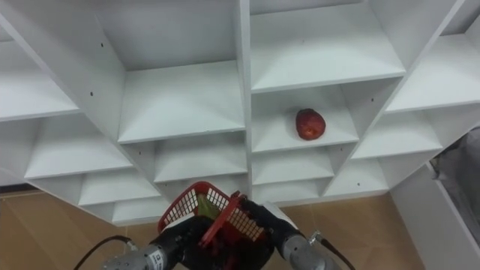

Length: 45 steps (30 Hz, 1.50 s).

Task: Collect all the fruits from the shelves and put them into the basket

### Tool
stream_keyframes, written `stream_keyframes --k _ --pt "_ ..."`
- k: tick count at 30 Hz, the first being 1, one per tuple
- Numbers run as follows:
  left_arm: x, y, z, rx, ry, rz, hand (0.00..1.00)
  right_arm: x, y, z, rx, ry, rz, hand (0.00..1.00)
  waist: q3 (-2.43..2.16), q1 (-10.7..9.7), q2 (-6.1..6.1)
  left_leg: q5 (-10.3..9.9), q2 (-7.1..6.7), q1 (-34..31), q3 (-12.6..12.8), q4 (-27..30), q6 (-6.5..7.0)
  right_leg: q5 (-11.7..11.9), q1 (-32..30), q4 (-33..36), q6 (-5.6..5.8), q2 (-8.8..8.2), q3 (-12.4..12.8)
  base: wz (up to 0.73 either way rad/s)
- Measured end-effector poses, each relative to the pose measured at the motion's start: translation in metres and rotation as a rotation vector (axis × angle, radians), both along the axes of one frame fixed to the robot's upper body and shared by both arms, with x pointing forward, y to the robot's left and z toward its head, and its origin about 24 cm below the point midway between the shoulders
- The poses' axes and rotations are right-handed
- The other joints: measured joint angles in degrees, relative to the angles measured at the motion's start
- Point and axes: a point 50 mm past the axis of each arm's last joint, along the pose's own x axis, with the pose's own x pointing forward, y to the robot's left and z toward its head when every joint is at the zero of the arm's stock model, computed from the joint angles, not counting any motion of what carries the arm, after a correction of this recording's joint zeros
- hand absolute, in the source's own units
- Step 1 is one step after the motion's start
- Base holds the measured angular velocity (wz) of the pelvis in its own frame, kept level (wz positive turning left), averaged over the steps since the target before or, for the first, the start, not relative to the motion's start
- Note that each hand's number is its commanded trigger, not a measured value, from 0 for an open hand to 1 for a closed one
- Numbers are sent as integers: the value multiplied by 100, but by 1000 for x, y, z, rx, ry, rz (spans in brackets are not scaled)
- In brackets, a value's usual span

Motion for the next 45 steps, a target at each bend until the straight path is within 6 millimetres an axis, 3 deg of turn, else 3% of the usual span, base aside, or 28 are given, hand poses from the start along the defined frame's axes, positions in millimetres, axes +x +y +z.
stream_keyframes --k 26,34,38,45 --pt "-3 6 -3 40 2 -13 100 -4 0 -3 -3 23 18 0 -7 -50 3 0 0 114 23 -12 0 3 85 -3 -2 11 53 -1" --pt "-10 9 -6 58 10 14 100 -1 2 2 8 2 29 0 -44 -44 -31 0 1 335 77 -128 0 0 209 15 3 37 148 -5" --pt "-15 15 -9 55 27 58 100 1 6 6 37 -6 49 0 -100 -38 -87 -4 12 453 146 -184 -6 4 308 -14 3 59 204 -8" --pt "-16 21 -9 69 11 114 100 -1 10 15 80 -53 49 0 -96 -61 -91 -5 18 620 165 -285 -8 29 487 -127 23 100 294 -4"
